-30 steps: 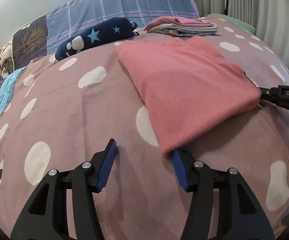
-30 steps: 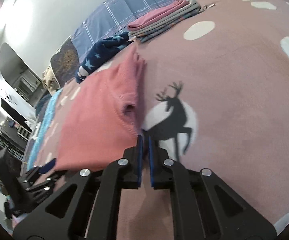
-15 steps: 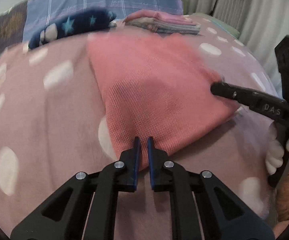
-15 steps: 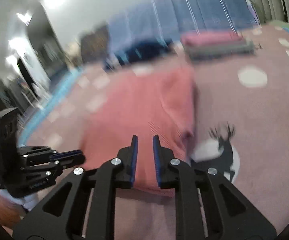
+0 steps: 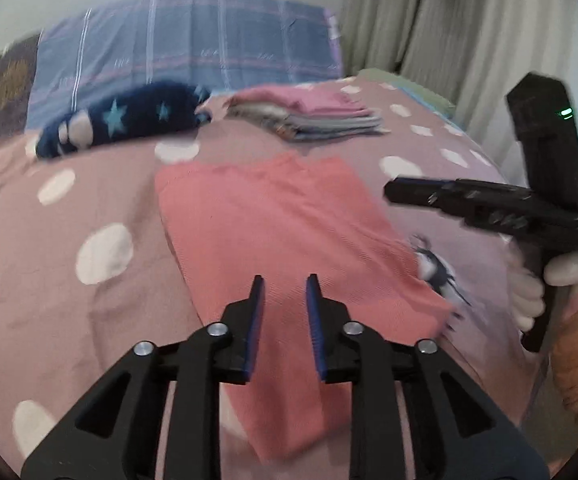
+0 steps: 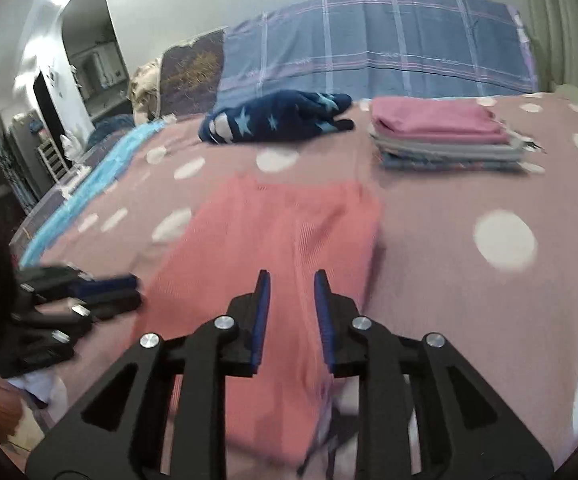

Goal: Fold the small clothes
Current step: 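Move both open tools to opposite sides of the folded coral shirt, then close both tools on the folded coral shirt's sides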

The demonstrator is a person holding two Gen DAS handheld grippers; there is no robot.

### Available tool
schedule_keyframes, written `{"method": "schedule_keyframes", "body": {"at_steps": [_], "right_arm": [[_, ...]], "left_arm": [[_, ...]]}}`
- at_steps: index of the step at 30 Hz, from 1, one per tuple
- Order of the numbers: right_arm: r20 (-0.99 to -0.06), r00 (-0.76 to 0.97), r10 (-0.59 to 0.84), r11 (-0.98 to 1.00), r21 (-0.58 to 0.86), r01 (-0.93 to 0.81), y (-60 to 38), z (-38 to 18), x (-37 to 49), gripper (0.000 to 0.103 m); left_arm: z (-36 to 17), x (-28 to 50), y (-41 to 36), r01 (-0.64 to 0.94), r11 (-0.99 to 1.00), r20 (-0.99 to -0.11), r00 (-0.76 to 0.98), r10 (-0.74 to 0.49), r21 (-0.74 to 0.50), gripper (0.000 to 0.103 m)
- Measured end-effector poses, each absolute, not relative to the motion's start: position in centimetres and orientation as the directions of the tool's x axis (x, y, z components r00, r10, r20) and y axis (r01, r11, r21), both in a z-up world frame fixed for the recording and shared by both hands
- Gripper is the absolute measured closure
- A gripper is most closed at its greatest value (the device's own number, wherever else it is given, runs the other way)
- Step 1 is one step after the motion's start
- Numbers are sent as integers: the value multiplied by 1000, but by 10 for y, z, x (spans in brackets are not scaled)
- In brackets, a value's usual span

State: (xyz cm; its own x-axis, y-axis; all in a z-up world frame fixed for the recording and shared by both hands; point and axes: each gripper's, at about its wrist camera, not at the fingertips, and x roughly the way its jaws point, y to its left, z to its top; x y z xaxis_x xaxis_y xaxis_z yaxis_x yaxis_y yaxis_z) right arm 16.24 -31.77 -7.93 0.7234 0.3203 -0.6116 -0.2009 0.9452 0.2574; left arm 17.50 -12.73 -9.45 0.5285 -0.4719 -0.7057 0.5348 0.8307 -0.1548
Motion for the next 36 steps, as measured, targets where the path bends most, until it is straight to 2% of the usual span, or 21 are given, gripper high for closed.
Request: {"method": "schedule_keyframes", "body": {"at_steps": [2, 3, 5, 6, 9, 13, 15, 18, 20, 21, 23, 26, 28, 31, 35, 36], "right_arm": [[-610, 699, 373, 923, 318, -215, -323, -87, 181, 79], [-652, 667, 362, 928, 323, -188, -324, -101, 195, 79], [-751, 605, 266, 961, 258, -101, -326, -137, 214, 88], [-711, 642, 288, 953, 276, -121, -328, -143, 211, 88], [-721, 644, 257, 964, 236, -120, -325, -130, 207, 88], [-675, 697, 240, 971, 155, -184, -316, -101, 209, 81], [-663, 708, 242, 969, 135, -205, -313, -92, 223, 81], [-662, 678, 319, 948, 222, -228, -314, -93, 252, 81], [-716, 631, 298, 954, 211, -212, -309, -110, 270, 74], [-768, 596, 237, 970, 157, -183, -306, -131, 283, 74], [-731, 636, 247, 968, 161, -191, -306, -143, 284, 74], [-734, 639, 228, 972, 139, -187, -305, -136, 281, 73], [-730, 653, 204, 977, 106, -187, -302, -131, 274, 71], [-695, 684, 221, 975, 143, -169, -312, -112, 248, 55], [-687, 691, 225, 974, 162, -156, -330, -106, 212, 48], [-696, 678, 236, 972, 187, -145, -338, -109, 205, 48]], "left_arm": [[-119, 189, -128, 504, 846, -744, 497, -446, -171, 78], [-126, 187, -126, 511, 840, -725, 506, -467, -184, 78], [-125, 180, -127, 526, 834, -711, 523, -471, -166, 78], [-123, 177, -129, 532, 835, -712, 530, -461, -144, 78], [-112, 174, -128, 556, 821, -708, 526, -471, -133, 77], [-81, 193, -121, 573, 813, -653, 576, -492, -107, 75], [-74, 213, -121, 555, 825, -643, 595, -482, -105, 75], [-91, 260, -121, 500, 856, -691, 571, -443, -136, 75], [-126, 281, -121, 436, 895, -773, 533, -342, -96, 69], [-135, 283, -119, 435, 893, -763, 538, -359, -114, 66], [-134, 278, -114, 439, 890, -733, 563, -382, -126, 66], [-132, 275, -116, 446, 890, -733, 572, -367, -98, 65], [-127, 273, -110, 430, 893, -731, 566, -381, -132, 57], [-120, 255, -96, 436, 878, -713, 551, -434, -197, 54], [-118, 229, -88, 468, 851, -706, 517, -484, -240, 50], [-119, 223, -87, 474, 845, -706, 507, -494, -250, 42]]}}
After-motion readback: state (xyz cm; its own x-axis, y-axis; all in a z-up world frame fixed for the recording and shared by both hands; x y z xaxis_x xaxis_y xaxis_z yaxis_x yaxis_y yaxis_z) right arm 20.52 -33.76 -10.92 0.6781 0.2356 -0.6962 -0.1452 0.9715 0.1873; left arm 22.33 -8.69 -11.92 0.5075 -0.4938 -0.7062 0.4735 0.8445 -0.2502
